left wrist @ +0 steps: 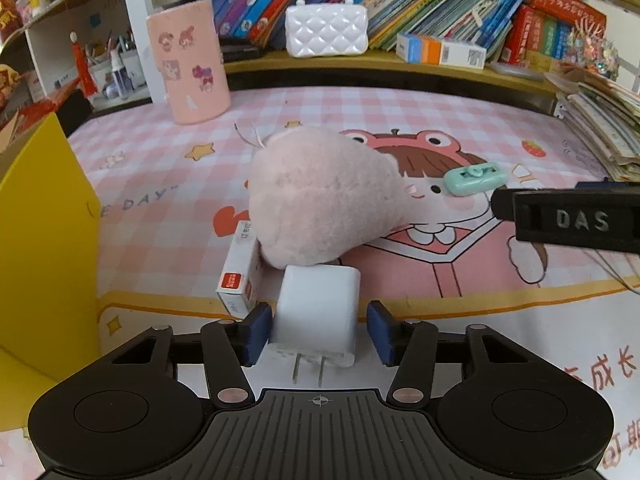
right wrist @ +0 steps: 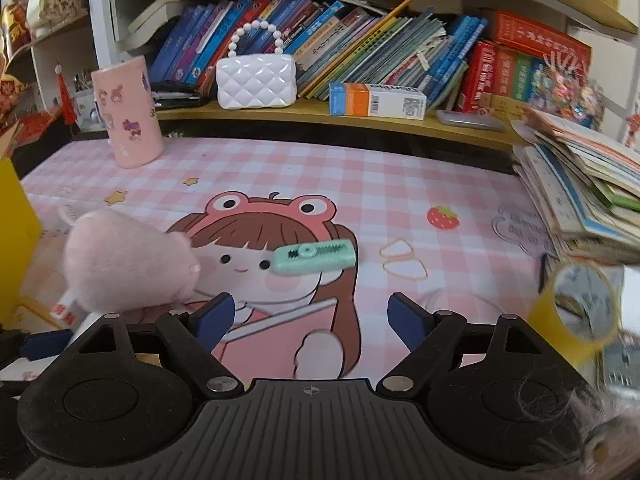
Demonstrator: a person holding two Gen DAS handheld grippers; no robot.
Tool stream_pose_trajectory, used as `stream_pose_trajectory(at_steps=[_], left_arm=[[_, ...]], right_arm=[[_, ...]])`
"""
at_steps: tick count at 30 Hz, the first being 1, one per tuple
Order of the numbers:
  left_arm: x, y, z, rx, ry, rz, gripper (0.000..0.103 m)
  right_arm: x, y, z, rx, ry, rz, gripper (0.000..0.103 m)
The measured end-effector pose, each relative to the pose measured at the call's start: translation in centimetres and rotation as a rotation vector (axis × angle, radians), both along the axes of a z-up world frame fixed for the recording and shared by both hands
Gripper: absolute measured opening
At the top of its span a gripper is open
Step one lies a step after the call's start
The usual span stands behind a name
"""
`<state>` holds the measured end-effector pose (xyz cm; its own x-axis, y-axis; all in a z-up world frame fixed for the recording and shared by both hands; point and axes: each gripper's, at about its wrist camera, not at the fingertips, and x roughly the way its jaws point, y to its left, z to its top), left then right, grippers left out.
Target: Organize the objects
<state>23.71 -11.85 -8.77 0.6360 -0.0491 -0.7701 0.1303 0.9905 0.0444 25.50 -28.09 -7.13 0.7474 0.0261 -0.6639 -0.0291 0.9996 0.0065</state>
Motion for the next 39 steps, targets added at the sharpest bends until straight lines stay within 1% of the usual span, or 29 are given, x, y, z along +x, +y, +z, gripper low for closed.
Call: stream_pose_trajectory(at_steps=[5,10,16,20,22,23,24,25,26,27,30,34,35,36,38,39], left_arm=[[0.4,0.6,0.0,-0.033,0.010,0.023,0.044],[-0.9,1.9,1.0,-0.091,0.010,0.054,0.044],[-3.0,3.7,2.5,-0.124,0.007,0.104,0.044],[-4.3,5.1,3.2,-0.128,0.000,0.141,0.044],[-4.8,5.7,3.5,-0.132,0.001,0.159,0.044],[-5.1,6.0,3.6,-0.133,0.001,0.165,0.044],[-5.3,6.3,3.7,-0.132,0.002,0.171,0.044],[-5.5,6.5,3.8,-0.131,0.002,0.175,0.044],[-5.7,6.7,3.9,-0.130,0.002,0.178,0.044],[-5.9,7.0,4.0,-0.130,0.001,0.181,0.044],[-6.3,7.5,4.2,-0.128,-0.005,0.188,0.044],[-6.8,7.9,4.5,-0.132,-0.021,0.195,0.044],[-6.8,7.9,4.6,-0.132,-0.025,0.195,0.044],[-6.9,8.0,4.6,-0.132,-0.026,0.194,0.044],[-7.2,7.9,4.8,-0.129,-0.030,0.193,0.044],[-7.4,7.9,5.0,-0.127,-0.035,0.194,0.044]], right_arm=[[3.1,-0.6,-1.6,-0.025,0.018,0.032,0.083],[5.5,-0.4,-2.9,-0.056,0.019,0.081,0.083],[7.9,0.4,-4.1,-0.050,0.032,0.114,0.083],[8.8,0.6,-4.4,-0.025,0.017,0.123,0.082],[9.1,0.6,-4.4,-0.011,0.011,0.125,0.074],[9.1,0.6,-4.4,-0.001,0.006,0.127,0.062],[9.1,0.6,-4.3,0.003,-0.003,0.127,0.046],[9.0,0.7,-4.2,-0.003,-0.008,0.132,0.039],[9.1,0.8,-4.1,0.000,-0.007,0.139,0.029],[9.0,0.9,-4.1,0.004,-0.005,0.138,0.027],[8.5,0.8,-3.7,0.021,-0.008,0.116,0.025],[7.5,0.7,-3.2,0.016,-0.019,0.116,0.025],[7.3,0.8,-3.1,0.003,-0.025,0.116,0.030],[7.2,0.8,-3.0,-0.014,-0.028,0.111,0.055],[6.9,0.8,-2.8,-0.034,-0.058,0.090,0.087],[6.9,0.6,-2.8,-0.030,-0.075,0.092,0.087]])
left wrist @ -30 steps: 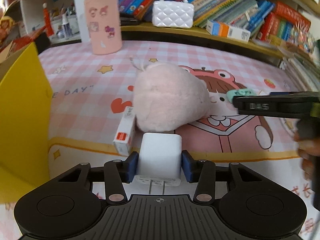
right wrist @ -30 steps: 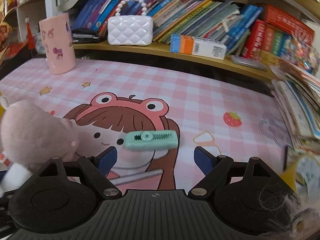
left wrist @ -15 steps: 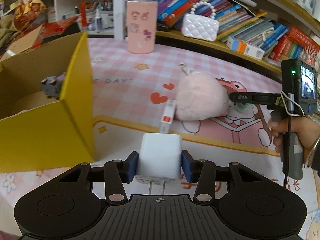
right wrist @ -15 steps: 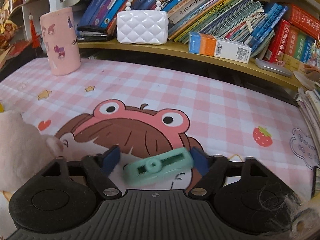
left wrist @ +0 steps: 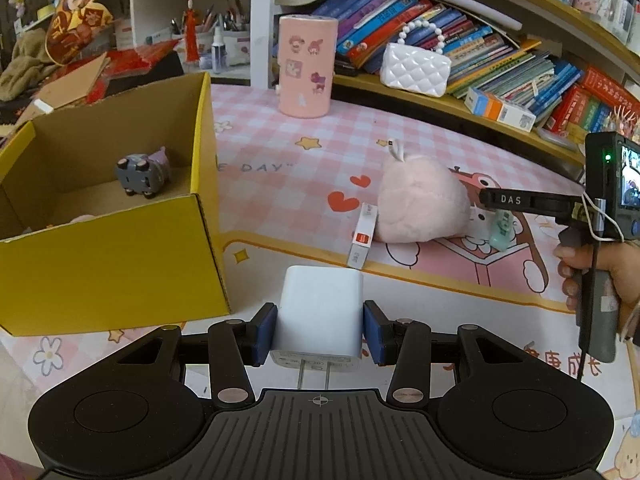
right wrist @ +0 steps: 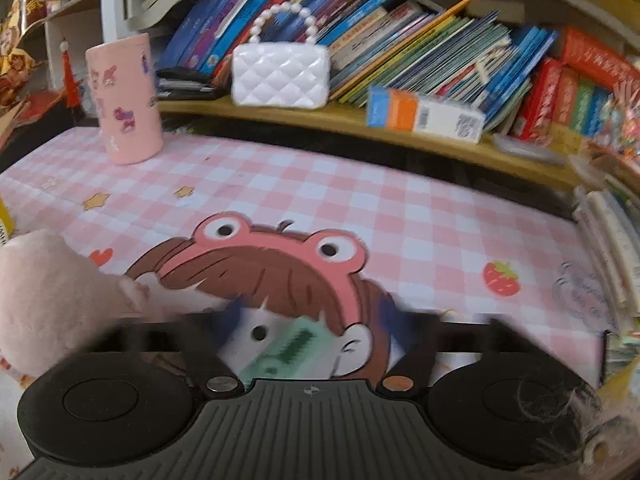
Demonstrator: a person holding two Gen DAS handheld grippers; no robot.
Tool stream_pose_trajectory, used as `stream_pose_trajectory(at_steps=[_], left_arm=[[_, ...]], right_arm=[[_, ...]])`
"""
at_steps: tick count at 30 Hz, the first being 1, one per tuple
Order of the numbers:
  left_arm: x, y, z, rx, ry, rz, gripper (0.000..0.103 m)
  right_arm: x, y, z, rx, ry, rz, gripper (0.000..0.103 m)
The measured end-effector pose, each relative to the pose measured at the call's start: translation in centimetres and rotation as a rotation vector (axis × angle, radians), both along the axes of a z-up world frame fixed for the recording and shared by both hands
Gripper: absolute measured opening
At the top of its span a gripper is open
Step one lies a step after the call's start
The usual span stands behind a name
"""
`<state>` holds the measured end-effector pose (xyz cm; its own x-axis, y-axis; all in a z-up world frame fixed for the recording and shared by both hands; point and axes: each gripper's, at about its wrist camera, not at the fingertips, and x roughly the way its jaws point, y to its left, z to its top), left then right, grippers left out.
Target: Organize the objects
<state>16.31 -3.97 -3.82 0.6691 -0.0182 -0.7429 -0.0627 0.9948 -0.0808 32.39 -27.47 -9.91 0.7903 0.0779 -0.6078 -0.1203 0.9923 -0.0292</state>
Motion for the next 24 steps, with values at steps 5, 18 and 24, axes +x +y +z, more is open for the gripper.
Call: stream_pose_trajectory(at_steps=[5,18,24], left_arm=[[-1.1,0.1,0.9,0.005,-0.027,0.037,0.044],[-3.0,2.5,1.5,-0.009,-0.035,0.174,0.044],[-2.9,2.3,2.1,0.003,-0.064,0.148,0.044]], right_arm=[[1.2,0.4,-1.2,-0.048,0.045,0.054,0.087],[2.6,0.3,-1.6,0.025,0.040,0.155,0.012],[1.9,0.1,-0.9,0.037,0.039,0.115,0.015]])
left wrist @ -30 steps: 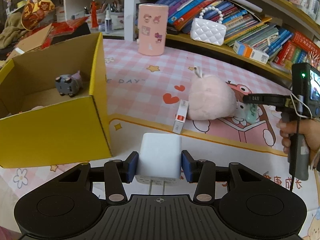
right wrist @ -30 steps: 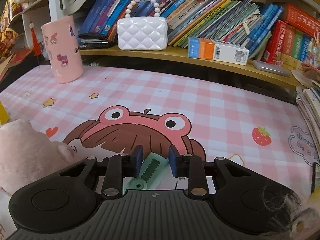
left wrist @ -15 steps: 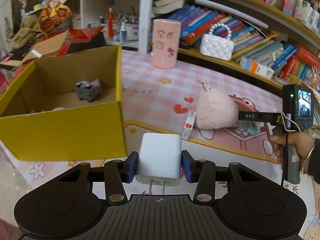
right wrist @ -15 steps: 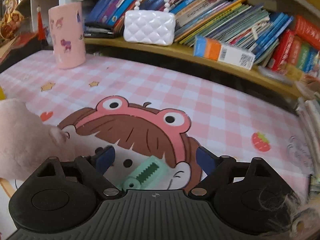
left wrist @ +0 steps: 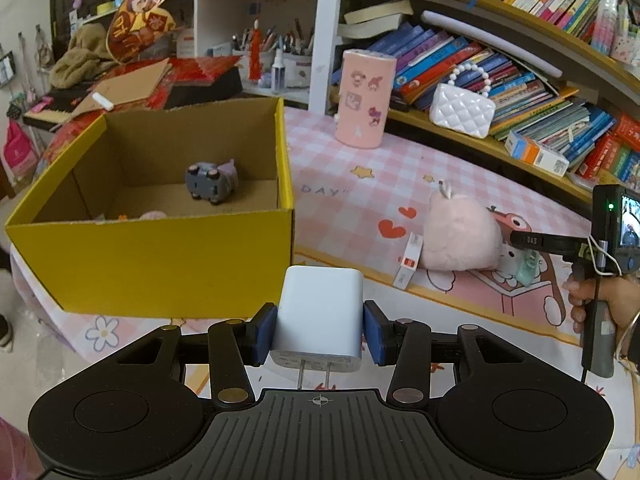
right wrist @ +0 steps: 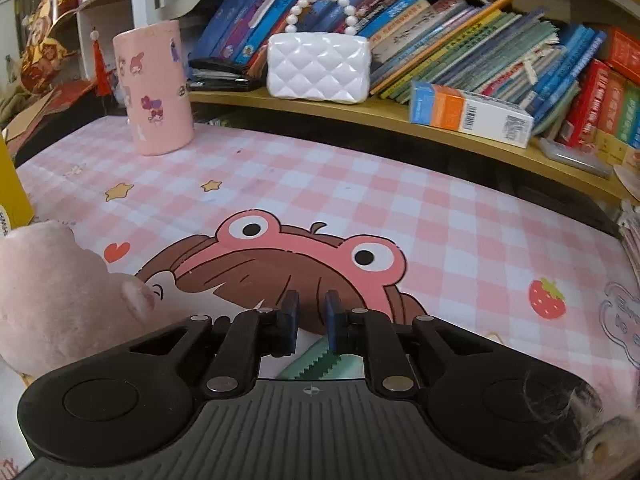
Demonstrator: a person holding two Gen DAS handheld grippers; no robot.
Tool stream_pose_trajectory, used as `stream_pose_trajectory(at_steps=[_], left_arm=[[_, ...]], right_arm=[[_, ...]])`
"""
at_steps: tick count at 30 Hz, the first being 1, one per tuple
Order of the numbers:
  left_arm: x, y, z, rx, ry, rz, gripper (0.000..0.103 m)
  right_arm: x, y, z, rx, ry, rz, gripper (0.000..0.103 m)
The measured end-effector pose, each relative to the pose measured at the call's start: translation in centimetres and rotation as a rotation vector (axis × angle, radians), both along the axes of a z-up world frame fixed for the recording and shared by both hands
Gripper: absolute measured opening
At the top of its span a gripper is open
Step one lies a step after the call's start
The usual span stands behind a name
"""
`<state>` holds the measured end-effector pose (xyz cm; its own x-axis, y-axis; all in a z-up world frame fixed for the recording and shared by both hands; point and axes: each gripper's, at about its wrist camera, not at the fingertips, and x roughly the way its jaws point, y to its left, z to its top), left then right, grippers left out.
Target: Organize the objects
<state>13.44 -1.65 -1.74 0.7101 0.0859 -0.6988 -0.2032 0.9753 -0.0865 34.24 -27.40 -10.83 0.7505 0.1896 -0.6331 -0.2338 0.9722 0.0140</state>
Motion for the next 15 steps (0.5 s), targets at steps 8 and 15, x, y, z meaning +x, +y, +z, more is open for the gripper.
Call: stream_pose_trajectory(at_steps=[8,15], left_arm=[[-0.3,0.2,-0.2,-0.010,0.005,-0.013,0.044],[-0.5,0.4,-0.3,-0.002,0.021,-0.001,0.044]], right_arm=[[-1.5,-0.6,0.4,0.007,-0.034,-0.066,0.072],[-0.8,-0.3,-0.5,-0.034,-0.002,-0.057,0.081]])
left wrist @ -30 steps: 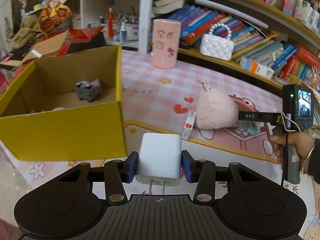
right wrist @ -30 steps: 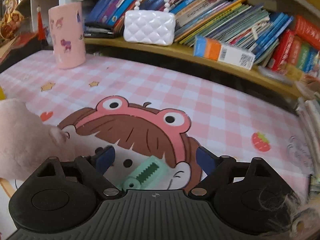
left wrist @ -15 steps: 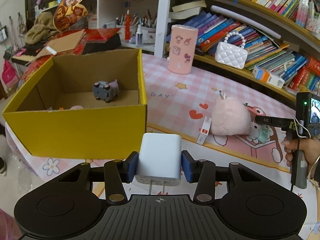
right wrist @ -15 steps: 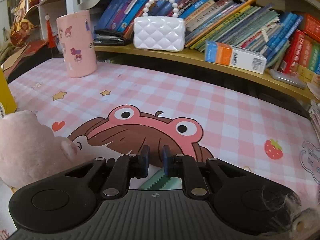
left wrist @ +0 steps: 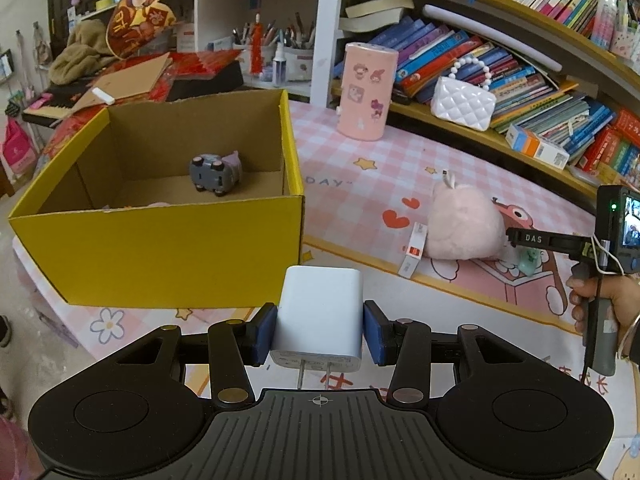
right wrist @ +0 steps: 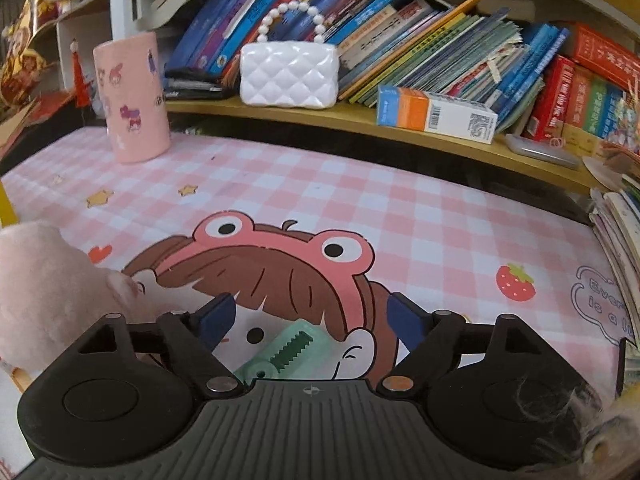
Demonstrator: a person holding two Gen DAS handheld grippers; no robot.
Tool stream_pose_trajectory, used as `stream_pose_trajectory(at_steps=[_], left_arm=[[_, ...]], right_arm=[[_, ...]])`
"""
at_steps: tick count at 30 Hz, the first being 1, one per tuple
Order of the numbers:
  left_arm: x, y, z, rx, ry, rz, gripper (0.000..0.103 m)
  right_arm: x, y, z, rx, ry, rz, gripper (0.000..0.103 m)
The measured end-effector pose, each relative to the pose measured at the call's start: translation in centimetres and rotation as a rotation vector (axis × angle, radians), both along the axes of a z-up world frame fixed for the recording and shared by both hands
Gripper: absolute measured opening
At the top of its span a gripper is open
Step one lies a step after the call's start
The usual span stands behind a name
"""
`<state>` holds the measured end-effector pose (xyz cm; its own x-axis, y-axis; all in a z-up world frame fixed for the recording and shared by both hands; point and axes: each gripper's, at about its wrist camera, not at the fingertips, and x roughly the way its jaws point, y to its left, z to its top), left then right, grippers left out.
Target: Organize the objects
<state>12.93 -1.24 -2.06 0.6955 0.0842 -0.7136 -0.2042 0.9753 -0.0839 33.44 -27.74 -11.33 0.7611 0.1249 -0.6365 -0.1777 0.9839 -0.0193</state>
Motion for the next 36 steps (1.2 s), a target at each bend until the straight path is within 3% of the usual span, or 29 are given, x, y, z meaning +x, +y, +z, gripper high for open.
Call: stream_pose_trajectory(at_steps=[5,7,12,14,21,28,36], left_arm=[[-0.2,-0.1,0.1,0.004,-0.002,-0.001,0.044],[0.0,-0.2,0.2,0.003,-0.001,-0.007,0.044],[0.5,-0.7,0.1,-0.003,-0.006,-0.023,0.044],[0.7,-0.9,0.0,-0.006,-0.005,-0.031,0.044],[0.4,-0.6,0.1,-0.018,-0.027,-0.052,0.044],[-0.6,1.5,0.0,-0.042,-0.048,-0.070,0.044],[-2.8,5.2,-0.5,-0.076,-0.053,-0.098,0.044]], right_arm=[[-1.1,-1.0,-0.1,0.059,0.017,-0.083,0.081],[-1.6,-1.1,-0.4,0.069,0.024,-0.094,0.075],[-3.0,-0.5,-0.2,0.064,-0.008,-0.065,0.032],[-3.5,0.3,-0.2,0.017,-0.013,-0.053,0.023],[-4.3,0.2,1.1,0.014,0.003,-0.101,0.023],[-9.1,0.9,4.4,0.068,0.047,-0.159,0.023],[-17.0,7.4,7.3,0.127,0.106,-0.015,0.023]])
